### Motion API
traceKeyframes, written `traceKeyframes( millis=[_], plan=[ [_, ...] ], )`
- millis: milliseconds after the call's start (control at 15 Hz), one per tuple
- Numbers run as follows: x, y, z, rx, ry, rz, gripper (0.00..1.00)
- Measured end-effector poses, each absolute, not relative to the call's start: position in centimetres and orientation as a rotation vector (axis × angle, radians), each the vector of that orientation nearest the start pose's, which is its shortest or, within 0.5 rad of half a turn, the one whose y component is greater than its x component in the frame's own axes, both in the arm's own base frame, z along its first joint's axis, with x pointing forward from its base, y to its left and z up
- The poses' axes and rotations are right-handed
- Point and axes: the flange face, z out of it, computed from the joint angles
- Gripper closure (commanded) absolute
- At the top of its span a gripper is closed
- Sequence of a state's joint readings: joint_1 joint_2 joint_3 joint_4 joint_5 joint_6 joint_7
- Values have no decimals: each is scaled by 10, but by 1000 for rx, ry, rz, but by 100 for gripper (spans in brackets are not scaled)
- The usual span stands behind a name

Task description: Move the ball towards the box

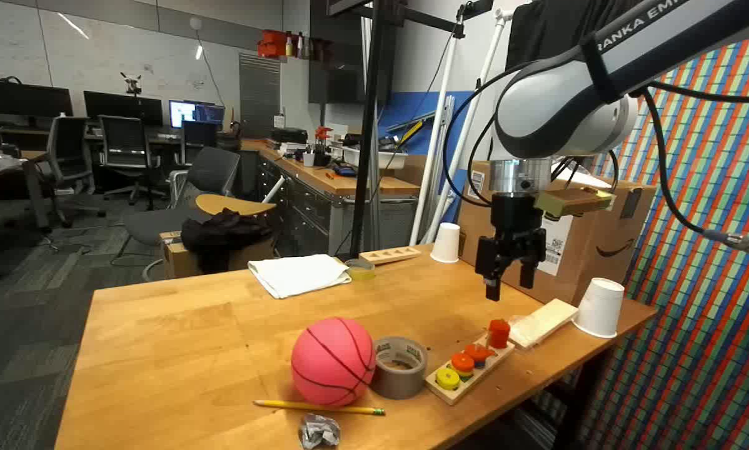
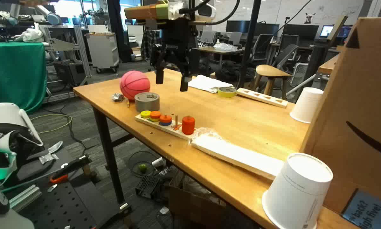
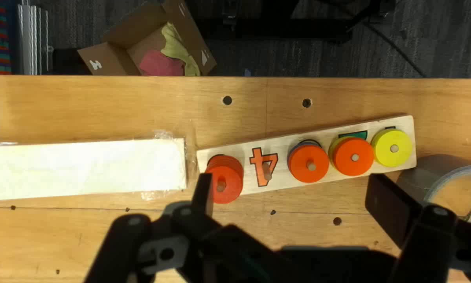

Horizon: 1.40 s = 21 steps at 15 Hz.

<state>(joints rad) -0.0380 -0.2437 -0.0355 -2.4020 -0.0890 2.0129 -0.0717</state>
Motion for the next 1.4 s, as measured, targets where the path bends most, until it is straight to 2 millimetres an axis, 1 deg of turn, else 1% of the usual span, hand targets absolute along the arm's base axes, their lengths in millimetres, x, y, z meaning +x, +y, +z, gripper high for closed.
traceKeyframes(
  millis=[267,533,733,933,1067,1200,1333,1400],
  plan=[
    [442,-38,402,-3193,-69,219,0],
    [442,-38,402,-3193,-69,219,0],
    [440,-37,398,-3191,-68,235,0],
    [436,-31,398,-3196,-84,211,0],
    [428,-19,405,-3205,-107,163,0],
    [415,2,414,-3205,-130,114,0],
    [398,34,422,-3187,-167,66,0],
    [388,53,425,-3174,-197,42,0]
  ],
)
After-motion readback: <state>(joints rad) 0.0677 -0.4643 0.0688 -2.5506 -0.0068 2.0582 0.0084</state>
